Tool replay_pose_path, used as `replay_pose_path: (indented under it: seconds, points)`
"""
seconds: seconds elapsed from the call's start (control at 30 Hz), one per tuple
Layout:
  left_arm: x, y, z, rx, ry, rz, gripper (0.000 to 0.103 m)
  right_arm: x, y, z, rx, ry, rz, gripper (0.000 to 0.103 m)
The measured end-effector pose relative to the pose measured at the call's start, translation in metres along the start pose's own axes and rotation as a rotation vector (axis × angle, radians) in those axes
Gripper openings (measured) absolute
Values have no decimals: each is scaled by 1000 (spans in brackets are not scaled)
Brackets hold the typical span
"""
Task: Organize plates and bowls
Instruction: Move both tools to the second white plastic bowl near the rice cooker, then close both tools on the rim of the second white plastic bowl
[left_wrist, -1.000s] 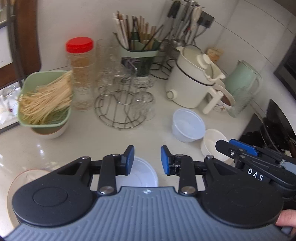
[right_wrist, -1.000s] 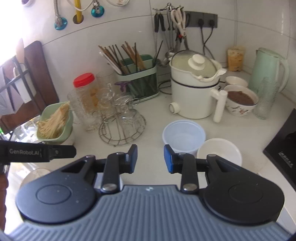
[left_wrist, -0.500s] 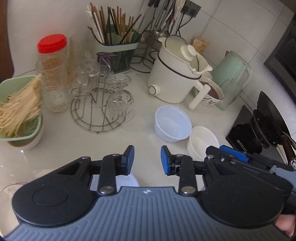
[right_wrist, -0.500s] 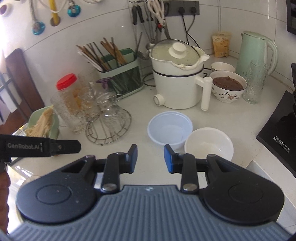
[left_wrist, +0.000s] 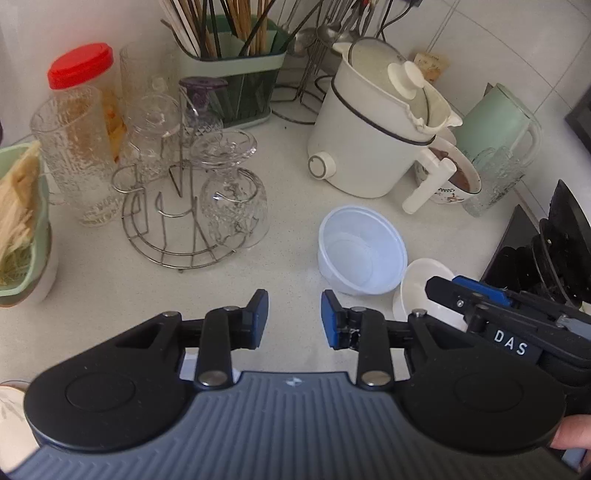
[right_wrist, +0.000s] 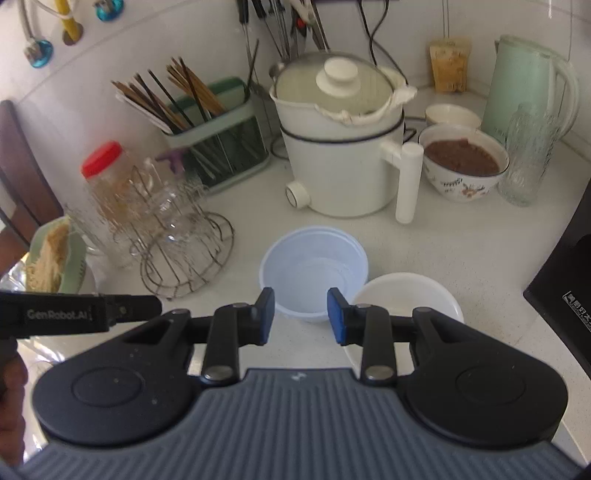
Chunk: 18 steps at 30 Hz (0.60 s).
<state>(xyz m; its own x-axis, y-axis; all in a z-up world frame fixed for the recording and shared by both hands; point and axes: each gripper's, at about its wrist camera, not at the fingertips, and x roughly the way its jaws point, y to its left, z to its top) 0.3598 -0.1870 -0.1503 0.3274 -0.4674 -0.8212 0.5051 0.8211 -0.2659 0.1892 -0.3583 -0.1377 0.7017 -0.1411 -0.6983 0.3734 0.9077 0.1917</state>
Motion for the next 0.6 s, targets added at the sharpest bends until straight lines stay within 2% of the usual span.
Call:
replay_pose_path:
  seconds: [0.3,0.6]
  points:
    - [45,-6,18,-38,52,8,36,34,-19,17,5,46,-1,34]
    - [78,-23,34,0,90,11,36,66,-44,29,38,100,-18,34]
